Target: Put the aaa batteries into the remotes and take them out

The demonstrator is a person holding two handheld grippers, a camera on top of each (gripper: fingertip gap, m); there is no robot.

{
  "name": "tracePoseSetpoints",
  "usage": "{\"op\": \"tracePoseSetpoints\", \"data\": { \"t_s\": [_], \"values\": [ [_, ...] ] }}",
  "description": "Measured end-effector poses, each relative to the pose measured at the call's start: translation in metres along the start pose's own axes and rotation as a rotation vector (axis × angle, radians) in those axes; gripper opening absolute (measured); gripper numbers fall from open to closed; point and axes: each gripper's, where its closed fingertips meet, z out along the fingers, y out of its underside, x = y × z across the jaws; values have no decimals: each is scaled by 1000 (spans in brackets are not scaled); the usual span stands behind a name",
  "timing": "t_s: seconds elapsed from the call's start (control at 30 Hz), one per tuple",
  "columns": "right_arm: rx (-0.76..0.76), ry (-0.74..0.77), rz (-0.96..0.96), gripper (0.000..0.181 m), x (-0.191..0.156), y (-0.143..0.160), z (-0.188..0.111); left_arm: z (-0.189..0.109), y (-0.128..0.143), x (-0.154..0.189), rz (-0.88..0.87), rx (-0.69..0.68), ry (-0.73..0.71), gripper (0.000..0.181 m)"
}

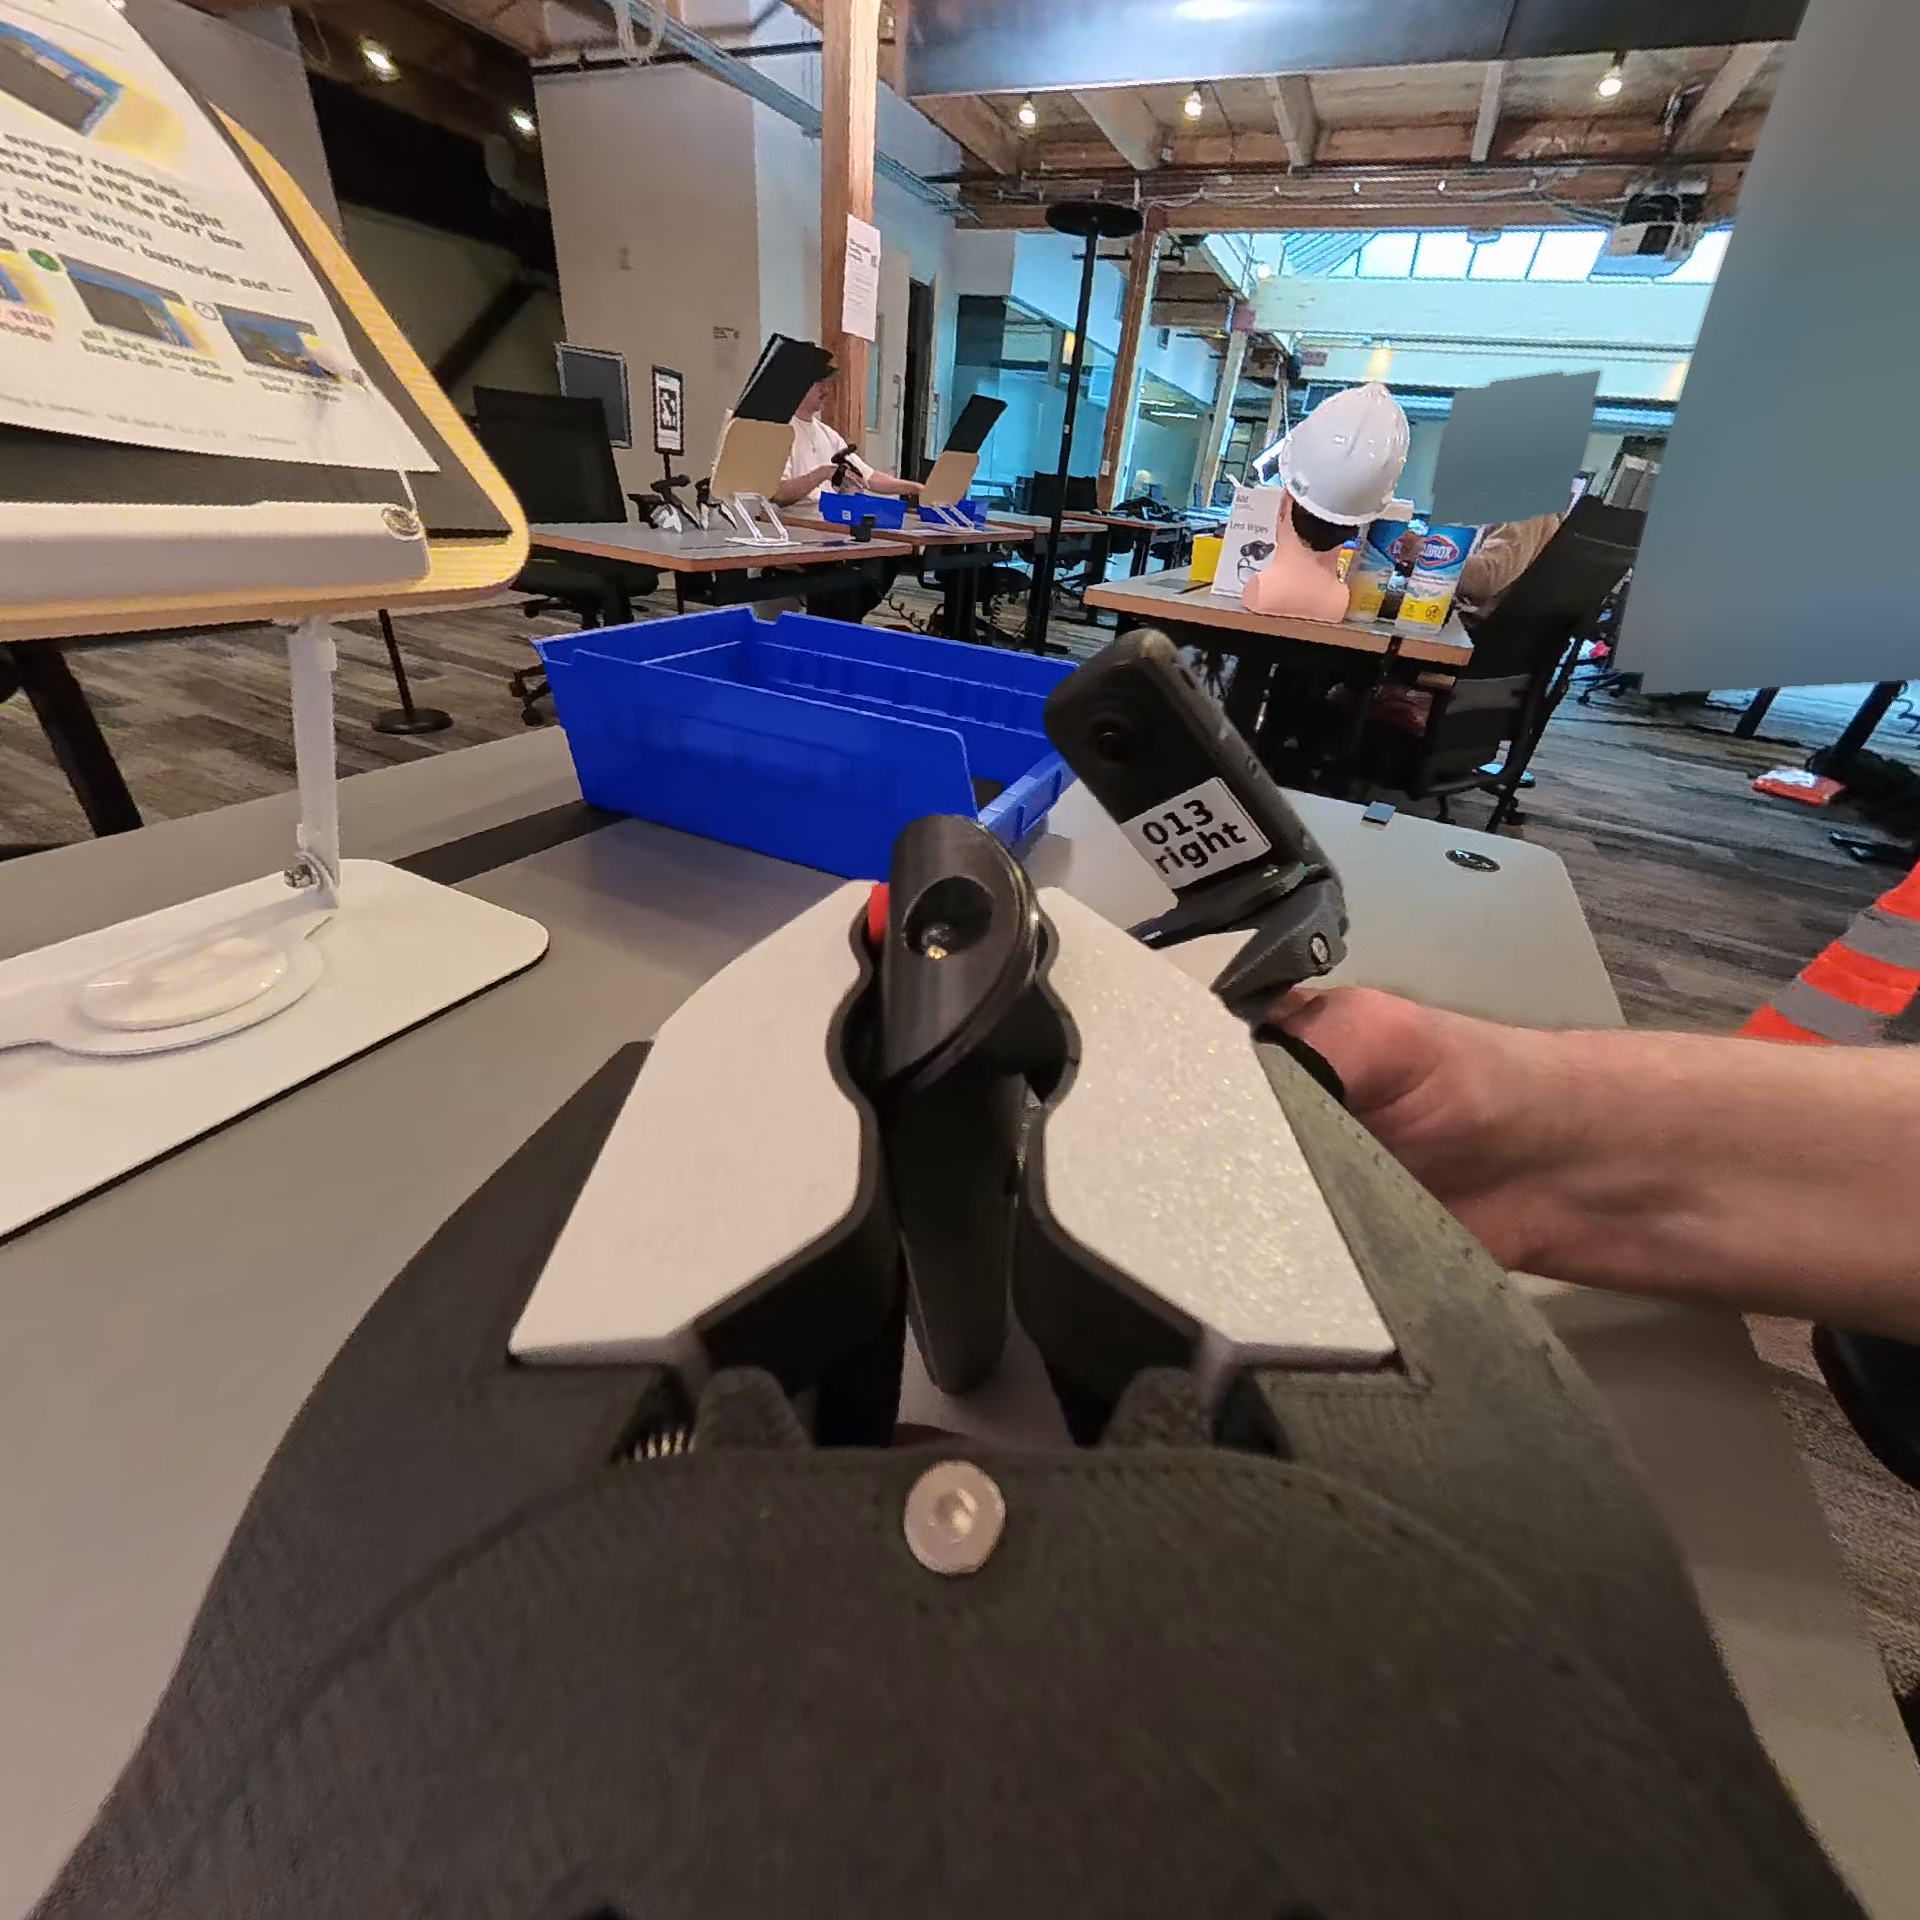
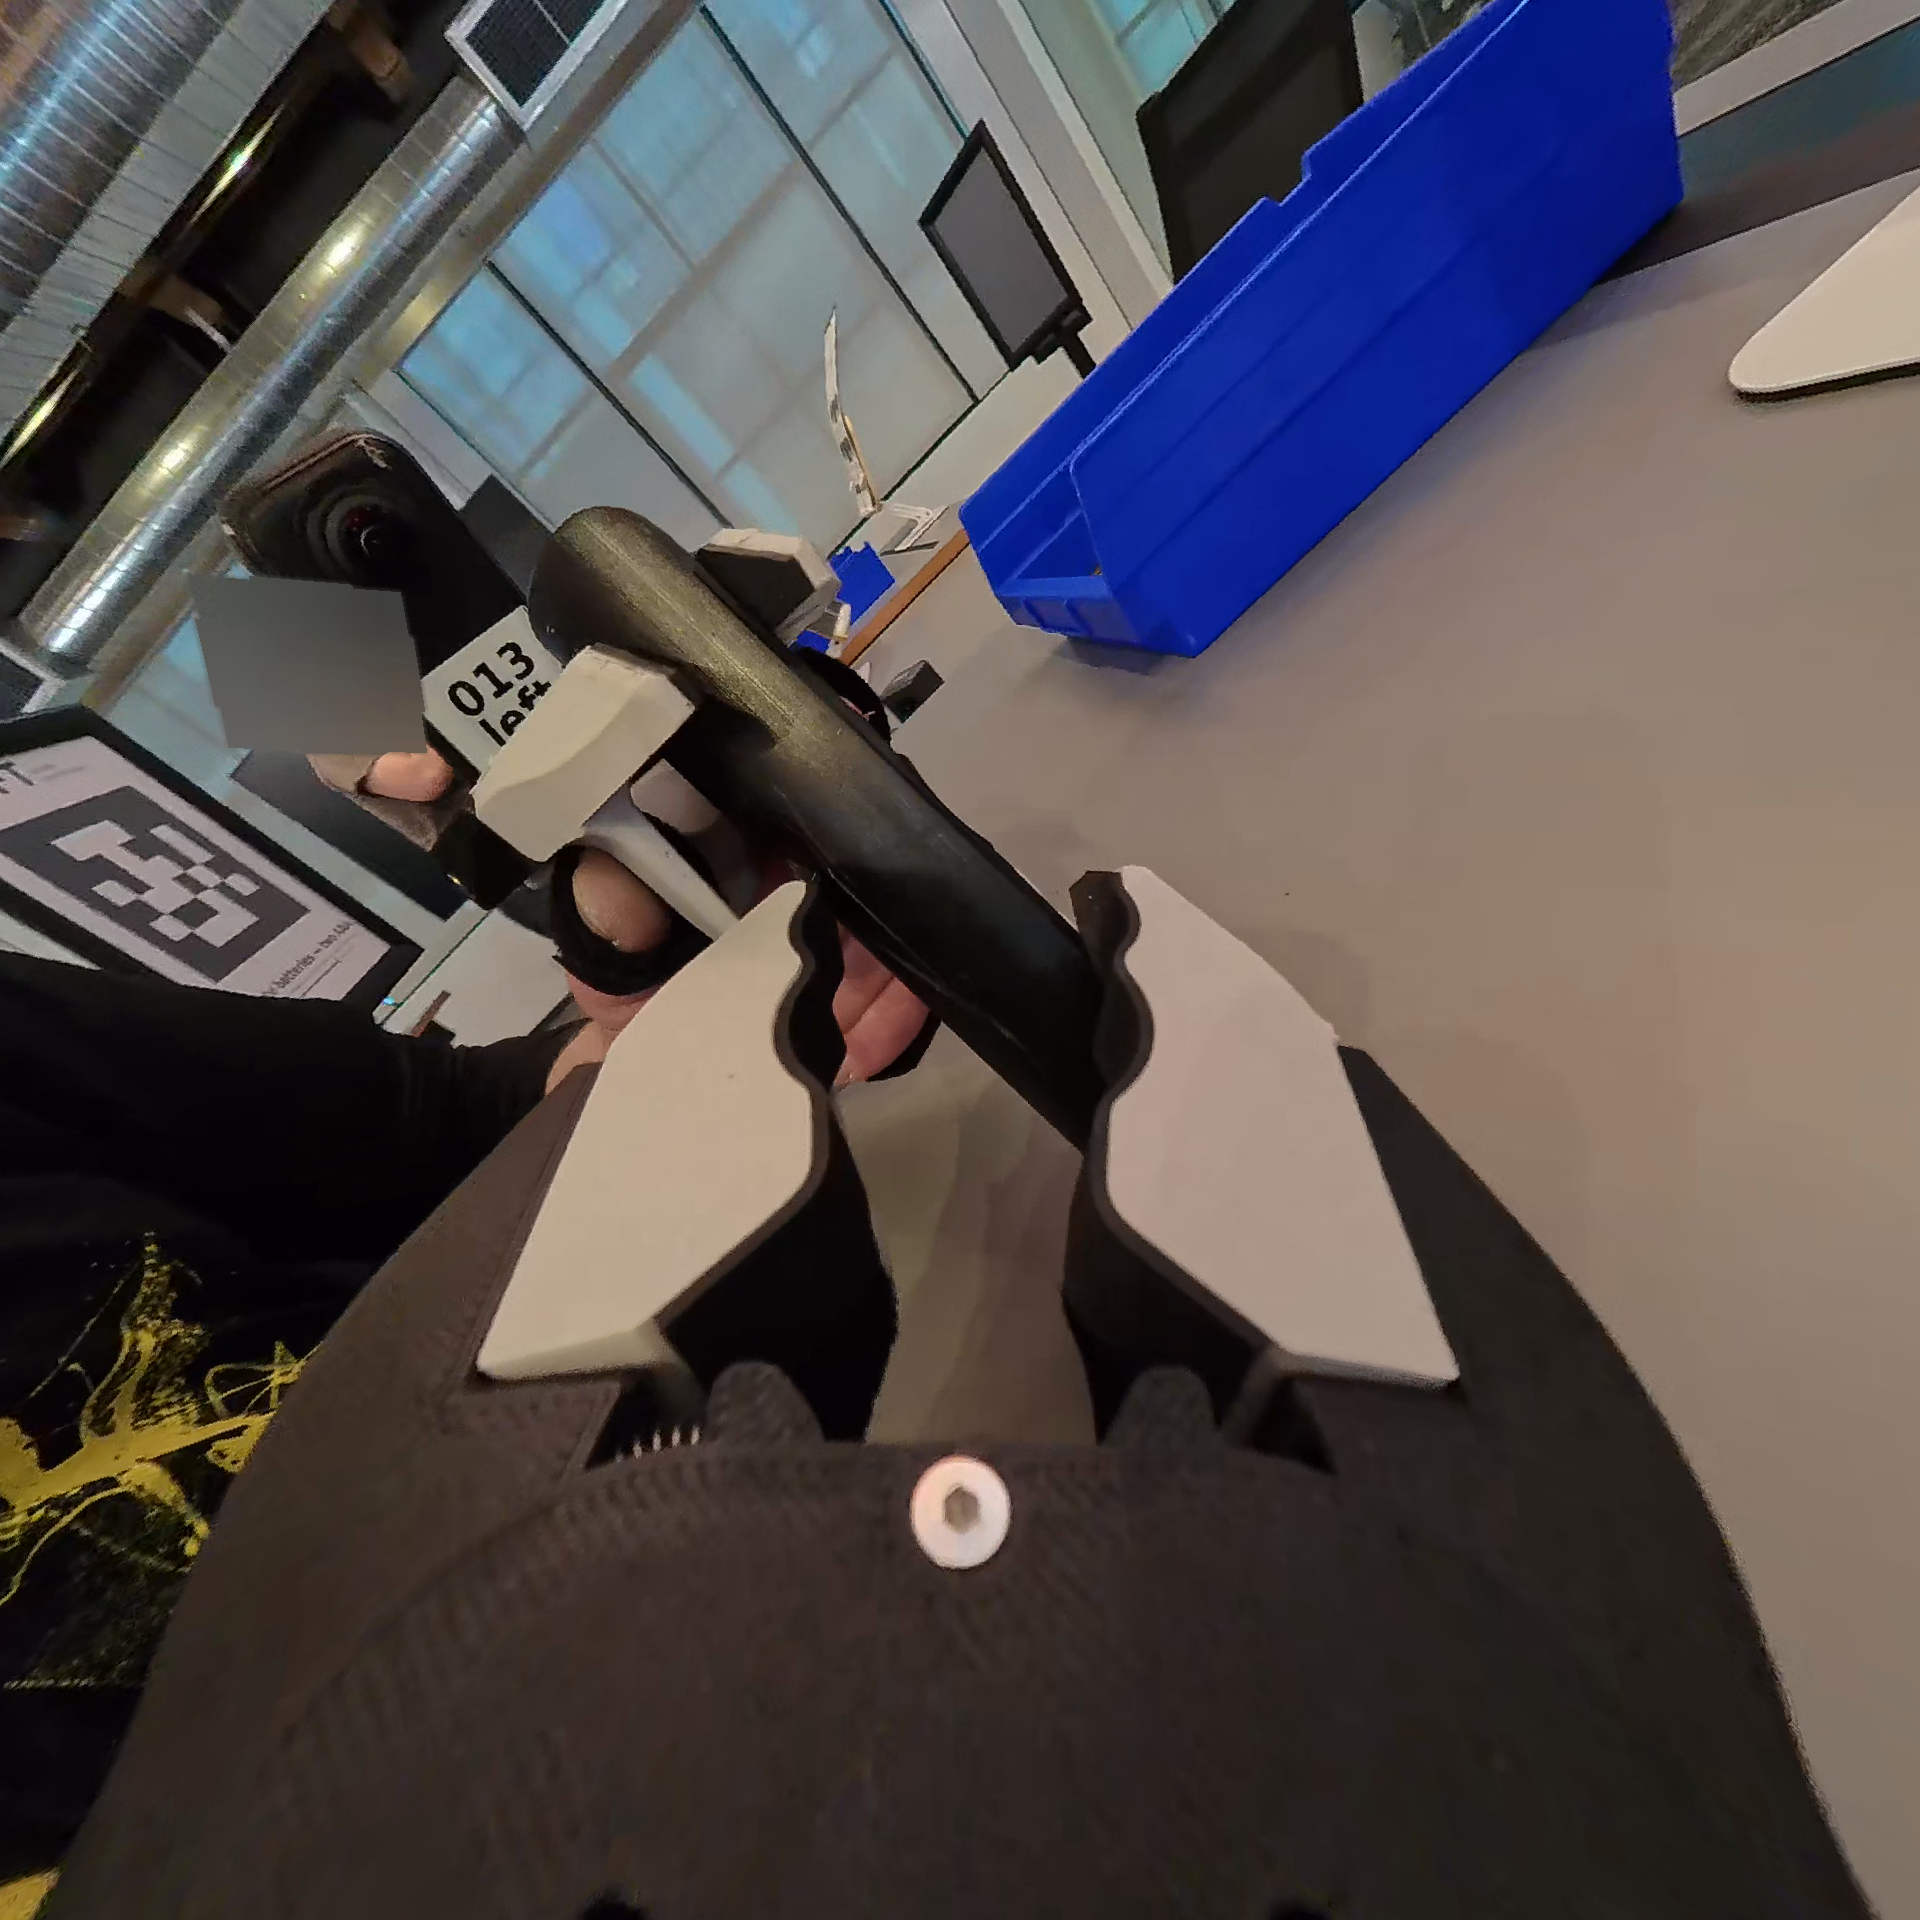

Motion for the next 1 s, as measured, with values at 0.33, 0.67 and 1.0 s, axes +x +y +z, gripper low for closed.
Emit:
{"op": "tracePoseSetpoints", "data": {
  "t_s": [0.33, 0.67, 1.0],
  "values": [
    [-22, -28, 3, 48, -3, 4, 1, -6, 0, 0, -17, 10, -22, 23],
    [-61, -47, 16, 50, -5, 10, 4, -14, -2, 1, -23, -5, -26, 21],
    [-129, 75, 9, 3, 9, 20, 6, -40, -39, -33, -178, 211, -66, 23]
  ]
}}
